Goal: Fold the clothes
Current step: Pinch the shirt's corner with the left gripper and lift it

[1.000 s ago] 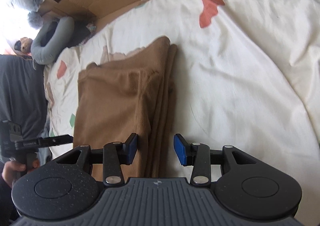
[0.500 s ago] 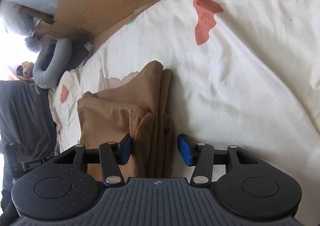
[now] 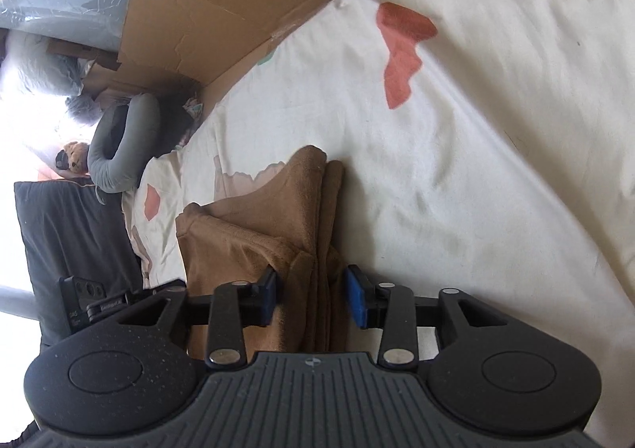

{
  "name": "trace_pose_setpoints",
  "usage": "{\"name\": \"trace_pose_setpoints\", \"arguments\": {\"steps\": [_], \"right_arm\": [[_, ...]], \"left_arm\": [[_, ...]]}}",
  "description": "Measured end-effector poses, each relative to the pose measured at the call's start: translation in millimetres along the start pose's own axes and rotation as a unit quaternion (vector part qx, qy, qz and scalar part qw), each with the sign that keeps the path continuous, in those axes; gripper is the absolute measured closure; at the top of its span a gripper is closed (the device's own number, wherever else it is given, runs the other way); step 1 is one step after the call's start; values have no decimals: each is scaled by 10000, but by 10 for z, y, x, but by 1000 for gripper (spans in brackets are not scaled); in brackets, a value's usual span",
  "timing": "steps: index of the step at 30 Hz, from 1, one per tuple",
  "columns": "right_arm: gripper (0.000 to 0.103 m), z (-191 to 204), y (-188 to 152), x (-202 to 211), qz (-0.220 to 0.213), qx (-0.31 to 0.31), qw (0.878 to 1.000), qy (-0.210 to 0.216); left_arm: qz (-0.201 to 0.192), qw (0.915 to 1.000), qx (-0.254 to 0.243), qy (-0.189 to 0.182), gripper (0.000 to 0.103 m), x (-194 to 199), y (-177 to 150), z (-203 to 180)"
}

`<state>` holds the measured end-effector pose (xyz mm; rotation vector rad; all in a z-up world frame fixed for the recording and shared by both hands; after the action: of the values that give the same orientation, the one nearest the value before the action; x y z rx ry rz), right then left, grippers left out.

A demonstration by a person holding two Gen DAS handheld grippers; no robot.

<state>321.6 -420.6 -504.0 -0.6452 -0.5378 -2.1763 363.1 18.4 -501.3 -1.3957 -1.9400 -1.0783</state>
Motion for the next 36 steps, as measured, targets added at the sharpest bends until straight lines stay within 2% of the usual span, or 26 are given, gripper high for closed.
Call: {"name": "trace_pose_setpoints", "arguments": {"steps": [2,4,5,6,8,9,11,14,18,21,23,29,31,33,36], "right_arm": [[54,-29,-22,-14,16,-102,9999,45],[52,-38,-45,-33,29,-137,9998,105],[52,-41,-54,-53,26,-147,9998,138],[52,-43,-63,-73,22,-157,9997,171],[54,-39,-63,-97,16,-163,9996,217],[58,-31,-52,-97,14,-156,9996,224],[70,3,-30,-90,33,-117,9996,242],[69,37,-25,-66,46,-53,9996,270],[66,2,-37,-74,46,-91,9997,239],[62,-12,-66,-110,46,-180,9994,308],[60,-8,-89,-153,64,-187,9992,346],[61,10,-63,-224,-26,-295,9984,481],[62,21,-58,-223,-61,-277,9984,488],[70,31,-55,-207,-99,-257,9984,494],[71,39,-56,-188,-167,-206,9985,478]], "left_arm": [[-31,10000,43,-64,46,-39,40,17],[-34,9999,48,-117,51,-72,64,17],[-26,9999,46,-151,61,-78,68,13],[-17,9998,44,-184,75,-85,72,8],[-43,9998,-44,-207,91,-81,73,-13],[-67,9997,-110,-207,93,-75,72,-26],[-135,9994,-209,-230,93,-57,70,-53],[-202,9990,-96,-389,93,-42,88,-51],[-45,9987,20,-499,77,-123,84,-2],[2,9976,106,-686,75,-181,65,-15],[18,9956,268,-895,75,-240,56,-12],[-19,9929,396,-1124,75,-362,126,-58],[-75,9927,367,-1150,79,-376,177,-82],[-190,9918,340,-1216,85,-361,230,-116],[-250,9890,360,-1415,86,-344,247,-180]]}}
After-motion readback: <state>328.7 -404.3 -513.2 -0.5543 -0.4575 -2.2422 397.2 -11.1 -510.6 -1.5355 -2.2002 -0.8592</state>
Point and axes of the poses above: each gripper's, at about its wrist camera, not at the fingertips, and x roughly against the way its jaws point, z to its left, y to its top, the point moved 8 cm from there along -x, roughly the way its jaws point, and after that the axes turned 2 degrees about -z, right-handed, at the moved point
